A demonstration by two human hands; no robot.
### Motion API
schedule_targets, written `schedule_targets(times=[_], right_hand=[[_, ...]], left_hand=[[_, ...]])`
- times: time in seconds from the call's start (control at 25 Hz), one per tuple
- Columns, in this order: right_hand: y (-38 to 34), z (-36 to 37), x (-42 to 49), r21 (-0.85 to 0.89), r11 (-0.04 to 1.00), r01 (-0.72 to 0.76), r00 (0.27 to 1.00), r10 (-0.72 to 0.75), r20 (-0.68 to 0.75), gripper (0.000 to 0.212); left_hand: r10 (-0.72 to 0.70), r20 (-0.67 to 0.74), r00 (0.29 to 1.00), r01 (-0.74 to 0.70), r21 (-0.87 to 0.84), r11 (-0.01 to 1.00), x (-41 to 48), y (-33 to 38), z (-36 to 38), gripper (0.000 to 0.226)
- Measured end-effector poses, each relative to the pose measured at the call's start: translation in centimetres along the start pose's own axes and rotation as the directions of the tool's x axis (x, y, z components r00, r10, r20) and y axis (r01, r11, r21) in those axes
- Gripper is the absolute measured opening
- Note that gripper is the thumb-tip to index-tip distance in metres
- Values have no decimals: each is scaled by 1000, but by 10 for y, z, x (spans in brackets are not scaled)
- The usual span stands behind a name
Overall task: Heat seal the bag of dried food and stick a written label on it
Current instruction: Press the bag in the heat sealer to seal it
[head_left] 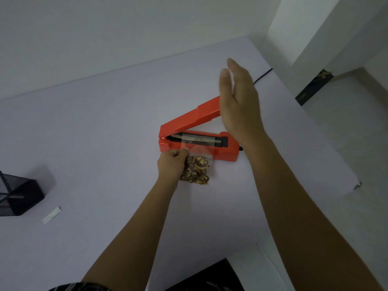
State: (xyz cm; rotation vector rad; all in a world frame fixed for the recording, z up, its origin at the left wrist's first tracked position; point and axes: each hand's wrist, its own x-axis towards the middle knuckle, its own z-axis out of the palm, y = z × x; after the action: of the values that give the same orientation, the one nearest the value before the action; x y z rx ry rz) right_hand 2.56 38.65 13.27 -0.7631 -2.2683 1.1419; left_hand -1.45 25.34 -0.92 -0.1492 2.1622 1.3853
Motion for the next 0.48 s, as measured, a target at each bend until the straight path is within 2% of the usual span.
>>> schedule_targets(times=[0.08, 0.16, 0.48], right_hand=[[2, 10, 3, -52, 999, 3, 995, 3, 104, 49], [12, 17, 2, -92, 996, -7, 989, 20, 147, 48], [68, 14, -7, -238, 966, -98, 988, 123, 96, 41]], left_hand=[[-3, 1, 1000, 3, 13, 1000, 1, 1, 1, 28], [-1, -4, 1000, 1, 19, 1000, 1, 2, 1, 29], [16, 7, 1000, -16, 12, 1000, 4, 1, 3, 31]])
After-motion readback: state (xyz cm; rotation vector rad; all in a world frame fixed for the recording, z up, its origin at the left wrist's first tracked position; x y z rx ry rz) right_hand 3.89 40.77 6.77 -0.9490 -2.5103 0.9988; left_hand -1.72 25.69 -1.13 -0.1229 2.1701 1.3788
